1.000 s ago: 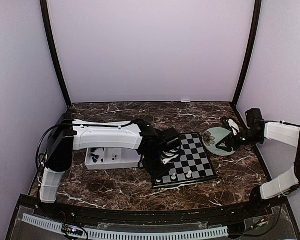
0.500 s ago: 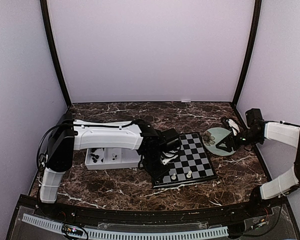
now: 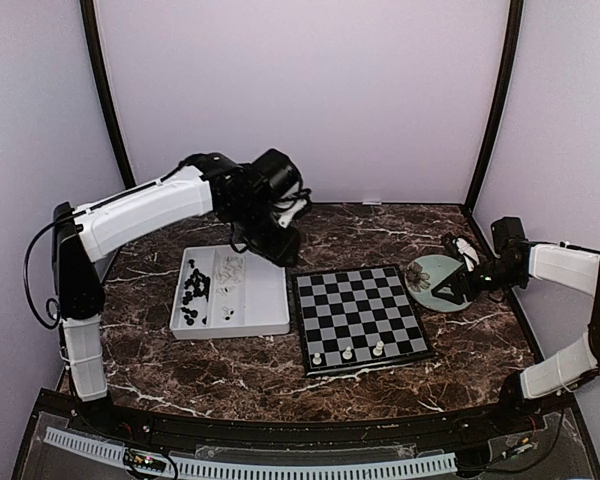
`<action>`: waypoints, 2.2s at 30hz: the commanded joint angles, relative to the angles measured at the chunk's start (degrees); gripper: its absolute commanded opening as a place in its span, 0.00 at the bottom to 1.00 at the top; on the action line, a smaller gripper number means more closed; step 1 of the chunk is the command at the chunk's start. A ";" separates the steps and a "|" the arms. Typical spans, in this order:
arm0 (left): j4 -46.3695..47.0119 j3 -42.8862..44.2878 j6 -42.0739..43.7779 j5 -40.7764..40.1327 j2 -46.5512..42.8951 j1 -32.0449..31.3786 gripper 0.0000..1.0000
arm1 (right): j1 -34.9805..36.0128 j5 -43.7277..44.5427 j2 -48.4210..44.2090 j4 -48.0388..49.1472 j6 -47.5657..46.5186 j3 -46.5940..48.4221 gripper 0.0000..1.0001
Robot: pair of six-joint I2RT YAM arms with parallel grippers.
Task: Set up the chess pieces on the board
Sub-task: Adjust the chess pile in the storage box.
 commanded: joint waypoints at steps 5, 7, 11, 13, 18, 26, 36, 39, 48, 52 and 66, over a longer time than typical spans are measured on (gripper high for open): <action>0.36 -8.75 -7.64 -12.02 -5.86 16.79 0.32 | -0.13 0.02 0.91 -0.01 -0.46 0.33 0.62; 2.44 -10.38 -6.64 -11.30 -4.97 19.04 0.28 | -0.08 0.12 0.94 -0.02 -0.46 0.33 0.62; 2.51 -10.49 -4.67 -12.68 -0.89 21.88 0.27 | -0.12 0.41 0.83 -0.02 -0.46 0.25 0.62; 1.71 -9.69 -5.11 -13.18 1.23 22.69 0.27 | -0.08 0.63 0.82 0.02 -0.46 0.24 0.62; 3.14 -9.78 -7.64 -11.50 3.72 23.85 0.28 | -0.13 0.76 0.73 0.07 -0.46 0.16 0.62; 3.46 -10.42 -14.56 -11.99 5.93 25.66 0.33 | -0.13 0.48 0.83 -0.01 -0.64 0.19 0.62; 6.14 -12.89 -16.97 -10.78 7.86 27.11 0.29 | -0.13 -0.18 0.99 -0.28 -0.87 0.31 0.62; 6.78 -13.29 -16.99 -10.02 8.42 27.17 0.29 | -0.10 -0.22 1.01 -0.45 -0.99 0.33 0.62; 8.48 -13.50 -16.75 -10.57 10.12 27.44 0.25 | -0.10 -0.05 0.77 -0.46 -0.99 0.33 0.62; 8.80 -12.38 -16.47 -8.87 10.39 27.33 0.24 | -0.13 -0.05 0.75 -0.46 -0.99 0.33 0.62; 5.23 -9.12 -17.63 -14.87 8.57 23.25 0.24 | -0.13 -0.22 1.01 -0.54 -1.01 0.41 0.62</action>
